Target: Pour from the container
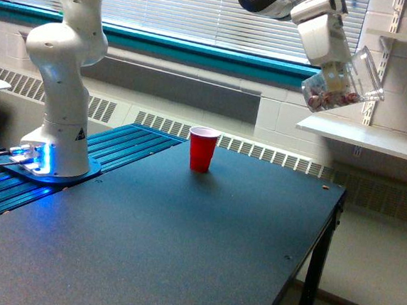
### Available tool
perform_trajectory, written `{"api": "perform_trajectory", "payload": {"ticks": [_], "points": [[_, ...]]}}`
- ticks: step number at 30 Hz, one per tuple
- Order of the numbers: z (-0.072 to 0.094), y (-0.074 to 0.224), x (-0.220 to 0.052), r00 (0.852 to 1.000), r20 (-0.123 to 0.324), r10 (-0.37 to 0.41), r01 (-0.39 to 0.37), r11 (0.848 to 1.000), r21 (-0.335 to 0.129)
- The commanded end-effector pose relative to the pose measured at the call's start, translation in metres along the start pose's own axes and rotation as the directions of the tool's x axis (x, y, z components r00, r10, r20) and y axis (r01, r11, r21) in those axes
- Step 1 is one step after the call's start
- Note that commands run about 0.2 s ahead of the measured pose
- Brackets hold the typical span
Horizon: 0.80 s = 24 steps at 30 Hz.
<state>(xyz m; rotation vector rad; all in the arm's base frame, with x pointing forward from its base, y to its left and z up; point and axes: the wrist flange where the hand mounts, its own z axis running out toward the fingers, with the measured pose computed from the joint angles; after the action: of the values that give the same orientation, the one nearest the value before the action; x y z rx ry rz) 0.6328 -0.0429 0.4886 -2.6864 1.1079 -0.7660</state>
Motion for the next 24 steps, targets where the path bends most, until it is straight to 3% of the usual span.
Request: {"api": "perform_trajectory", "payload": {"ticks": [1,5,11,14,24], "points": [[0.053,0.029,-0.042,0.990,0.127,0.062,-0.053,0.996,-0.074],[0.066,0.009,-0.092,0.979,0.198,0.039,-0.029,0.998,-0.054],[0.088,-0.004,-0.177,0.952,0.301,0.049,-0.024,0.996,-0.086],[0.075,-0.039,-0.192,0.951,0.303,0.057,-0.052,0.998,-0.025],[0.041,-0.108,-0.260,0.945,0.328,0.009,-0.044,0.994,0.099]]}}
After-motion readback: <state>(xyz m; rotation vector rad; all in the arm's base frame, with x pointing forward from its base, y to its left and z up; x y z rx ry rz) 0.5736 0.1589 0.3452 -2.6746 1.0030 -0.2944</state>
